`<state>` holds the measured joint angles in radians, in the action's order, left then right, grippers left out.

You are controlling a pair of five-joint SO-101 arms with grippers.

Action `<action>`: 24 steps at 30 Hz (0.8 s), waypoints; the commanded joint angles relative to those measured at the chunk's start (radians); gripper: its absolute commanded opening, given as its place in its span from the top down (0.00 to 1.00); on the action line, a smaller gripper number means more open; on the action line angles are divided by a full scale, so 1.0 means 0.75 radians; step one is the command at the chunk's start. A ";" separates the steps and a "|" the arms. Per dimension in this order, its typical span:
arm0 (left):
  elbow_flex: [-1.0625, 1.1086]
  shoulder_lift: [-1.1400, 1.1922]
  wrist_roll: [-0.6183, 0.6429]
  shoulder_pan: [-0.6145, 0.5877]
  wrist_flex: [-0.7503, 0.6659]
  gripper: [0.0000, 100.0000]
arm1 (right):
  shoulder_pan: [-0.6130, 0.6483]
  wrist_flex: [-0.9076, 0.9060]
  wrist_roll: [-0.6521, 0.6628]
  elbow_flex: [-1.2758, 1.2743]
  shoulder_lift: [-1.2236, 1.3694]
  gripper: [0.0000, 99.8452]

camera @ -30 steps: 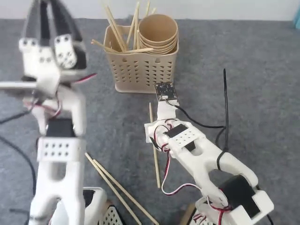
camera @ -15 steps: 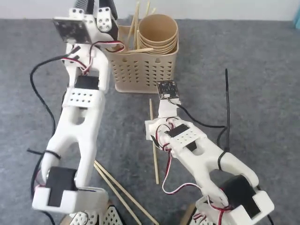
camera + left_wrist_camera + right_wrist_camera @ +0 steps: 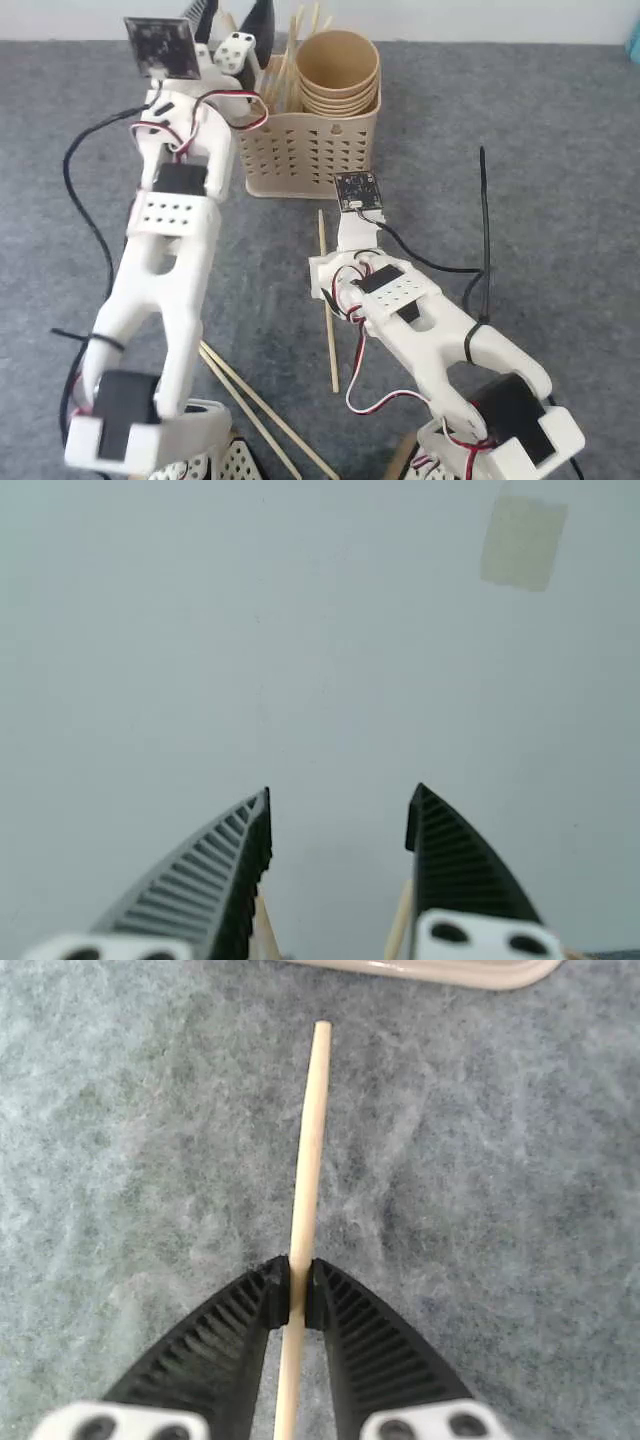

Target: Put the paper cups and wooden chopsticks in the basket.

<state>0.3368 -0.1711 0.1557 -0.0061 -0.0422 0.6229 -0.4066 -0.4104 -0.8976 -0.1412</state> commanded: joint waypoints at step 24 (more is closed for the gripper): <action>0.854 -0.677 0.014 -0.597 0.874 0.99 | -0.073 -0.032 0.023 -0.053 -0.232 0.99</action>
<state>0.7250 -0.6759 0.1619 -0.4450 0.8661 0.5861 -0.4081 -0.4104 -0.9268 -0.1979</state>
